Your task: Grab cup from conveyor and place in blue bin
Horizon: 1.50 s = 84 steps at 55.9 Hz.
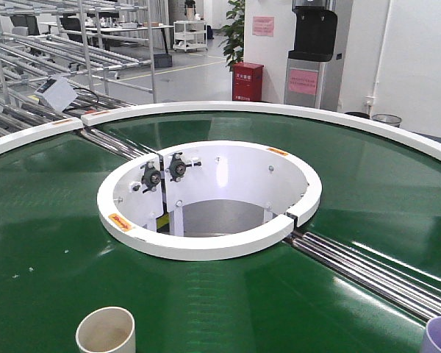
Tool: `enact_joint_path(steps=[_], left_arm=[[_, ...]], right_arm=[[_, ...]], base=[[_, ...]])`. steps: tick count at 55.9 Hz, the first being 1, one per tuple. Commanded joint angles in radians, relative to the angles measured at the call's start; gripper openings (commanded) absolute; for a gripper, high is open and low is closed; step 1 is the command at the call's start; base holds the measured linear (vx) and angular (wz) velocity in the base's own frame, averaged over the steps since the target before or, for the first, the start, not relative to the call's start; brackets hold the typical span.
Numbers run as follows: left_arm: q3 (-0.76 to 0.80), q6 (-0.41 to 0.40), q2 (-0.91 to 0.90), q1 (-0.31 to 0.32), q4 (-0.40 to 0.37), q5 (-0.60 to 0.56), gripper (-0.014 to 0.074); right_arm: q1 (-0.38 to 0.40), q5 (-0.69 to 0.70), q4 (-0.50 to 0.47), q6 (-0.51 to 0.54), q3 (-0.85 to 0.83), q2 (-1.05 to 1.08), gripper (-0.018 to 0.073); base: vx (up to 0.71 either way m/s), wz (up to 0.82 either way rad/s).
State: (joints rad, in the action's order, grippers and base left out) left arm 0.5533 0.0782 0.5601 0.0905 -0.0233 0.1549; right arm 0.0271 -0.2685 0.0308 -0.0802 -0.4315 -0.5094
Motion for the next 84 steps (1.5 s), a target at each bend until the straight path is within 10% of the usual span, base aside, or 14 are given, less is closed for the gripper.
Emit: enact_joint_path(steps=[1, 23, 34, 50, 84], left_arm=[[0.031, 0.002, 0.044, 0.0, -0.005, -0.079, 0.0302], [0.05, -0.043, 0.223, 0.0, -0.023, 0.05, 0.043], [0.216, 0.038, 0.398, 0.001, -0.121, 0.28, 0.043], [0.428, 0.394, 0.688, 0.038, -0.462, 0.379, 0.043], [0.663, 0.409, 1.059, 0.07, -0.426, 0.389, 0.043]], right_arm=[[0.007, 0.103, 0.006, -0.001, -0.034, -0.032, 0.0118], [0.007, 0.089, 0.006, -0.001, -0.034, -0.051, 0.0473], [0.007, 0.089, 0.006, -0.001, -0.034, -0.051, 0.048], [0.007, 0.089, 0.007, 0.0, -0.034, -0.051, 0.048], [0.007, 0.002, 0.007, 0.0, -0.034, -0.051, 0.048]], base=[[0.0, 0.0], [0.0, 0.0], [0.0, 0.0], [0.0, 0.0], [0.0, 0.0]])
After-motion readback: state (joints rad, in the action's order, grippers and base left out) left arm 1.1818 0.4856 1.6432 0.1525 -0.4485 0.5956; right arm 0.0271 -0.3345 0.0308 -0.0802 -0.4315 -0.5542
